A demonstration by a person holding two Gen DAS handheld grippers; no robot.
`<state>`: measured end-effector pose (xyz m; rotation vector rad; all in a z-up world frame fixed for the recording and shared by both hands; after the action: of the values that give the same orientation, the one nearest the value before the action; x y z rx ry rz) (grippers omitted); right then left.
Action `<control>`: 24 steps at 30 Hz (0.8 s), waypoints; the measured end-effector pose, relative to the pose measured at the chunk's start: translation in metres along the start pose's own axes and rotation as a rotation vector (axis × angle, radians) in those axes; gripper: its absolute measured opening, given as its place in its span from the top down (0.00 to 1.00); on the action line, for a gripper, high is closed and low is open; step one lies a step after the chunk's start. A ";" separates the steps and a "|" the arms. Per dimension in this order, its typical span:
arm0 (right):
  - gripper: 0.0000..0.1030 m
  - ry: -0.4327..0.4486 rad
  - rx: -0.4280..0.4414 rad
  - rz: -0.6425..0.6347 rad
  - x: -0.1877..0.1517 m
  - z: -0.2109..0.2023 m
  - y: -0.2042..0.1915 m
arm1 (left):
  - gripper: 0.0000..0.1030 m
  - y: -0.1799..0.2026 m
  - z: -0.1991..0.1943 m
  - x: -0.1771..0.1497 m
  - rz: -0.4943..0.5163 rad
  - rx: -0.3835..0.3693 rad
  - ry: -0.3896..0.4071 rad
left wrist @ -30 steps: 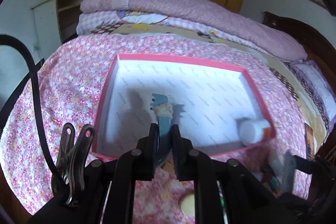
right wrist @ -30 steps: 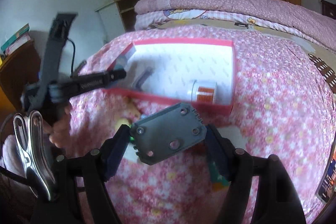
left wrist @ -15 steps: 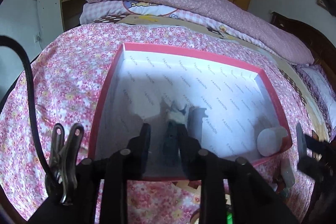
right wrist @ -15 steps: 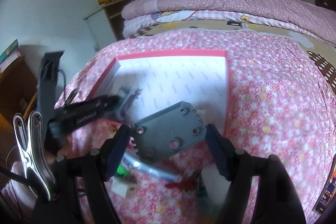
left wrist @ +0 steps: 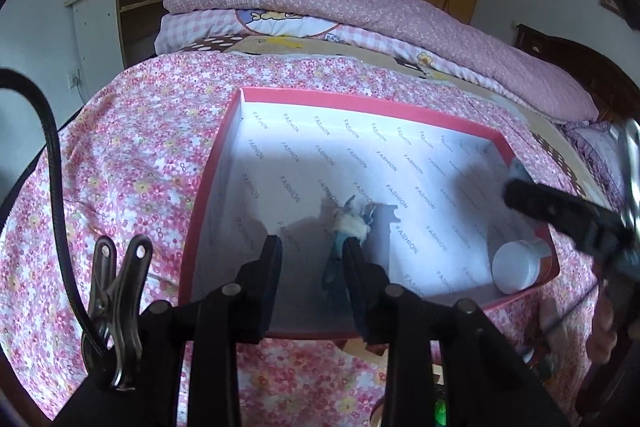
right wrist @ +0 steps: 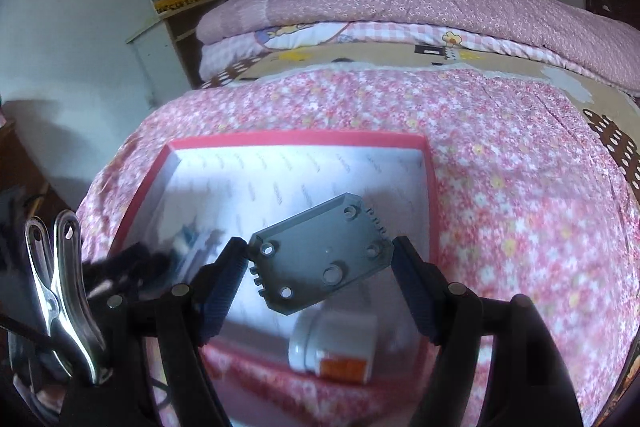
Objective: Organize rigid objects
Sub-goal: 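Carry the light-blue piece into the tray with the left gripper while the right gripper places the grey plate there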
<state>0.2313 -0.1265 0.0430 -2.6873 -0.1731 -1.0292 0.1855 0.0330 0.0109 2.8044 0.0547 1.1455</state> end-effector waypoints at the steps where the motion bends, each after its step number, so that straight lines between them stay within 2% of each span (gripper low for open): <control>1: 0.27 0.000 -0.008 0.003 0.003 0.003 0.000 | 0.68 0.000 -0.001 0.000 0.006 0.004 0.002; 6: 0.27 -0.006 -0.028 0.010 0.009 0.013 0.002 | 0.67 0.000 -0.003 -0.001 0.006 0.005 0.002; 8: 0.26 -0.007 -0.038 0.011 0.009 0.014 0.003 | 0.63 -0.001 -0.003 -0.001 0.006 0.004 0.000; 12: 0.14 -0.002 -0.023 0.035 0.009 0.013 0.005 | 0.60 0.002 -0.003 -0.002 0.016 0.010 -0.004; 14: 0.12 -0.003 0.000 0.053 0.010 0.011 0.004 | 0.60 0.004 -0.004 -0.002 0.020 0.011 -0.006; 24: 0.12 0.020 0.039 0.025 -0.003 -0.020 -0.010 | 0.60 0.013 -0.025 -0.005 0.026 -0.001 0.010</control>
<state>0.2138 -0.1232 0.0573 -2.6361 -0.1542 -1.0343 0.1640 0.0217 0.0271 2.8064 0.0180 1.1646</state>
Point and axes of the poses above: each gripper's, at about its wrist camera, not at the fingertips, and z roughly the way its jaws point, y to its right, x to its top, the point moved 6 cm from there along z, roughly the way its jaws point
